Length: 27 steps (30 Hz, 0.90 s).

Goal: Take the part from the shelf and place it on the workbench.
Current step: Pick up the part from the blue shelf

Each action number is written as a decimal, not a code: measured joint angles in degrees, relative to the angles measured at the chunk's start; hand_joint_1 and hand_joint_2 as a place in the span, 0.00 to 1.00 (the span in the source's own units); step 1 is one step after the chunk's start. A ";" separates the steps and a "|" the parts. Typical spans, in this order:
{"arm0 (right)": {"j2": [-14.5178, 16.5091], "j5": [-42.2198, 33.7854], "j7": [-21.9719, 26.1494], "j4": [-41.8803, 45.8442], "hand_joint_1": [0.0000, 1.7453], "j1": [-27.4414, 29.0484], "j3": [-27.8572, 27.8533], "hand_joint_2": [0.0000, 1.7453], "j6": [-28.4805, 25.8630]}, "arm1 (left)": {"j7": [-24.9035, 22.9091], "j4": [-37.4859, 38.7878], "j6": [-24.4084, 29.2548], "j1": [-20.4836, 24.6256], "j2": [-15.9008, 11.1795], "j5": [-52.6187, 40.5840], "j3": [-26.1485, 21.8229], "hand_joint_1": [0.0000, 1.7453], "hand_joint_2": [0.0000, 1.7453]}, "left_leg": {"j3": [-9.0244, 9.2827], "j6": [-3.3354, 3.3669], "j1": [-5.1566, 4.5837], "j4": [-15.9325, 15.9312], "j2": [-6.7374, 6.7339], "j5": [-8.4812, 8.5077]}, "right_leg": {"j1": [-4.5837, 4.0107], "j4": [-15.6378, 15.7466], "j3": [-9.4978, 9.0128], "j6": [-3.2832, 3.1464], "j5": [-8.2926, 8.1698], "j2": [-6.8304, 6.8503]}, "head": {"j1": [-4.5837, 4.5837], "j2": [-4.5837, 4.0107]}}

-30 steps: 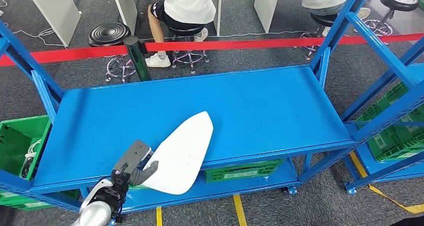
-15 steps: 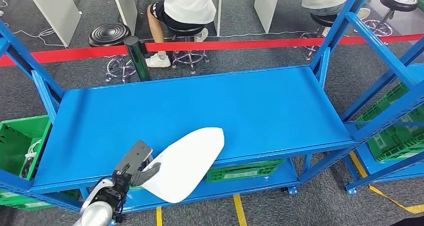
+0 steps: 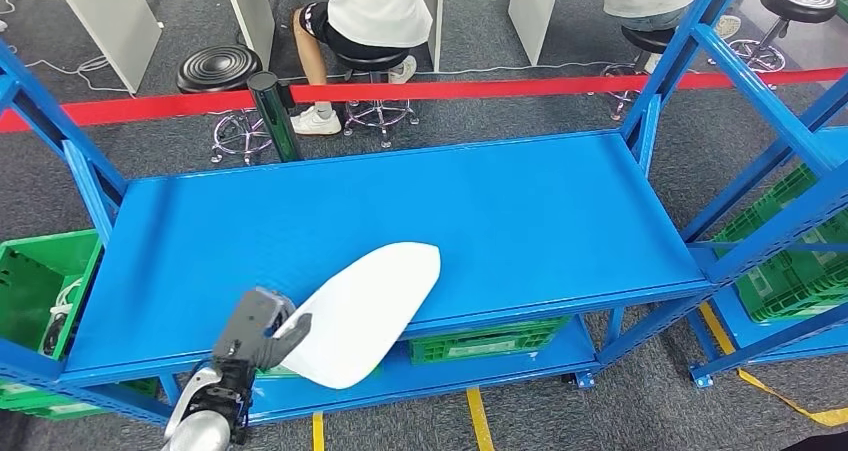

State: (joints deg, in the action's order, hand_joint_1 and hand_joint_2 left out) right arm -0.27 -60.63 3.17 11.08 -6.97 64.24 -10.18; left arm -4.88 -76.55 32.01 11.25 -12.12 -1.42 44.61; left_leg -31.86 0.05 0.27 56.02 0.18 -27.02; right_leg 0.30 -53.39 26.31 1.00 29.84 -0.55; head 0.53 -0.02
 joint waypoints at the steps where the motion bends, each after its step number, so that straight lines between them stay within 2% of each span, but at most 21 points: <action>1: 0.01 0.00 0.06 0.00 0.00 0.00 0.00 0.00 -0.09 | 3.01 -0.05 1.18 -0.28 0.29 2.41 -0.26 1.00 1.00 | -0.01 0.00 0.00 0.00 0.01 0.00 | 0.00 0.00 0.00 0.00 0.00 0.00 | -0.01 -0.01; 3: 0.02 0.01 0.15 0.00 0.00 -0.01 0.00 0.00 -0.17 | 7.21 -0.24 2.51 -0.71 0.89 5.83 -0.77 1.00 1.00 | -0.03 0.00 0.00 0.00 0.04 0.00 | 0.00 0.00 0.01 0.00 0.00 0.01 | 0.01 0.00; 7: 0.05 0.03 0.28 0.00 0.00 0.00 0.00 0.00 -0.19 | 11.09 -0.62 2.75 -1.37 1.66 9.66 -1.47 1.00 1.00 | -0.05 0.00 -0.01 0.00 0.05 0.00 | 0.00 0.00 0.03 0.00 0.00 0.00 | 0.02 0.01; 16: 0.05 0.21 0.59 0.00 0.00 0.01 0.00 0.00 -0.35 | 23.27 -4.07 2.70 -3.01 3.01 21.49 -3.49 1.00 1.00 | -0.09 0.00 0.01 0.00 0.07 0.00 | 0.00 0.00 0.07 0.00 0.00 0.01 | -0.01 0.00; 27: 0.12 0.58 0.59 0.00 0.00 0.00 0.01 0.00 -0.40 | 28.19 -8.49 1.79 -4.34 3.81 26.17 -5.52 1.00 1.00 | -0.11 0.00 0.00 0.00 0.05 0.00 | 0.00 0.00 0.08 0.00 0.00 0.02 | -0.01 0.00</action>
State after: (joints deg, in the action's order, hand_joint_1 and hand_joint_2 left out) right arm -0.15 -60.05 3.76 11.08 -6.97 64.25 -10.58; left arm 23.31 -85.03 33.81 6.91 -8.32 24.75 39.09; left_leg -31.97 0.05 0.28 56.02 0.24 -27.02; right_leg 0.30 -53.39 26.39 1.00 29.85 -0.53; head 0.52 -0.01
